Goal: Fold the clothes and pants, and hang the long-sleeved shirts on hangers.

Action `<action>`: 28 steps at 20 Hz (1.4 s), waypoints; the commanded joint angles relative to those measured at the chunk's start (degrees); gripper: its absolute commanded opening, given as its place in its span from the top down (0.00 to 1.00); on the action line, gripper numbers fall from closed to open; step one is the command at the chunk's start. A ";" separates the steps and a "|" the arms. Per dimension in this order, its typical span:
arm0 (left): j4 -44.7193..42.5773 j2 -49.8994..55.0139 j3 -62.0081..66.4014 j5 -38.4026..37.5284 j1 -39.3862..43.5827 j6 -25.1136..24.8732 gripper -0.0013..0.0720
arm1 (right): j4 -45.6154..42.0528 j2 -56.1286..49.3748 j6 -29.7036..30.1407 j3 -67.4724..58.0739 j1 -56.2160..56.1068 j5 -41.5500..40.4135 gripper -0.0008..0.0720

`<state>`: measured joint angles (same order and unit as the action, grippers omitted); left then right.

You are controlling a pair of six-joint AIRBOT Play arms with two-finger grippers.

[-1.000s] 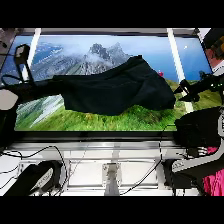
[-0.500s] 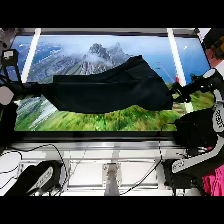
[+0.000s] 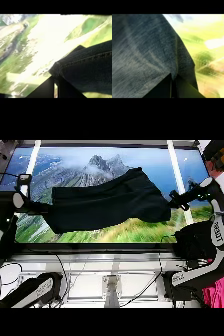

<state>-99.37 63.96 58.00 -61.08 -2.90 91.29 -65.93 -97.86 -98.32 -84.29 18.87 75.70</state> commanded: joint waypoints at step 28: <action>2.95 13.09 -7.17 16.39 4.15 -0.87 0.97 | 2.05 3.67 7.37 -27.32 -23.17 8.72 0.95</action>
<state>-92.42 77.08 50.83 -44.51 1.32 90.37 -67.57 -95.31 -91.02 -115.02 -12.56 82.56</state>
